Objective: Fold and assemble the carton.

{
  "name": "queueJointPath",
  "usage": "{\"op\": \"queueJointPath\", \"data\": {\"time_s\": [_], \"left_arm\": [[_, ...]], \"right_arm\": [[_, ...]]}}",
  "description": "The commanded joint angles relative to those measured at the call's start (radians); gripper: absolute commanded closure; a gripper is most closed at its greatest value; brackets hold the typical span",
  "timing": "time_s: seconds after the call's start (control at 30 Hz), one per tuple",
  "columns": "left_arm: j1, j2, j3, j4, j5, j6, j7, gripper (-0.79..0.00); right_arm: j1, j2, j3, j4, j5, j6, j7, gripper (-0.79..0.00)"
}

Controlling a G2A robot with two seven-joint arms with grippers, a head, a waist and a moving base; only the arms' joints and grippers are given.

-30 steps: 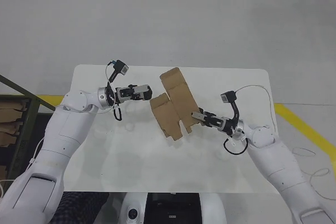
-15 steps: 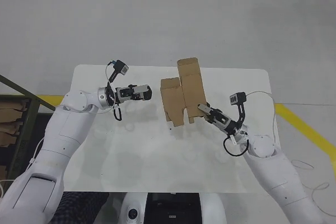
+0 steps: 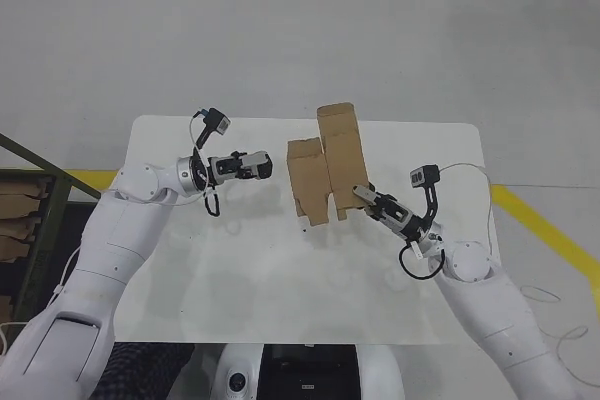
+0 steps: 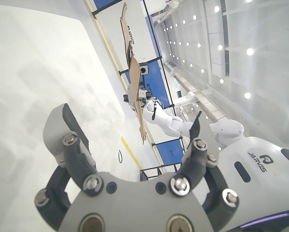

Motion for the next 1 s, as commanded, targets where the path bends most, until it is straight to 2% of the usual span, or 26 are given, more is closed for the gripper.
{"op": "queueJointPath", "data": {"time_s": [0.0,0.2,0.57,0.6,0.83,0.87,0.97], "left_arm": [[0.017,0.0,0.003,-0.009,0.006,-0.003,0.012,-0.785],[0.069,-0.008,0.05,-0.042,0.015,0.003,-0.006,-0.785],[0.081,-0.025,0.096,-0.072,-0.031,0.002,-0.028,-0.785],[0.081,-0.026,0.097,-0.072,-0.038,0.01,-0.031,-0.76],[0.072,-0.033,0.098,-0.054,-0.041,0.011,0.008,-0.413],[0.07,-0.034,0.1,-0.051,-0.045,0.012,0.009,-0.388],[0.063,-0.038,0.104,-0.038,-0.044,0.01,0.013,-0.394]], "right_arm": [[-0.009,-0.003,-0.002,-0.009,-0.005,0.01,-0.028,0.0],[-0.029,-0.021,-0.04,-0.038,-0.04,0.027,-0.127,0.0],[-0.057,-0.034,-0.045,-0.081,-0.169,0.092,-0.258,0.0],[-0.061,-0.035,-0.042,-0.087,-0.173,0.097,-0.26,0.0],[-0.064,-0.041,-0.042,-0.107,-0.155,0.134,-0.23,0.0],[-0.063,-0.042,-0.043,-0.107,-0.153,0.135,-0.229,0.0],[-0.061,-0.046,-0.045,-0.105,-0.146,0.139,-0.226,0.0]]}}
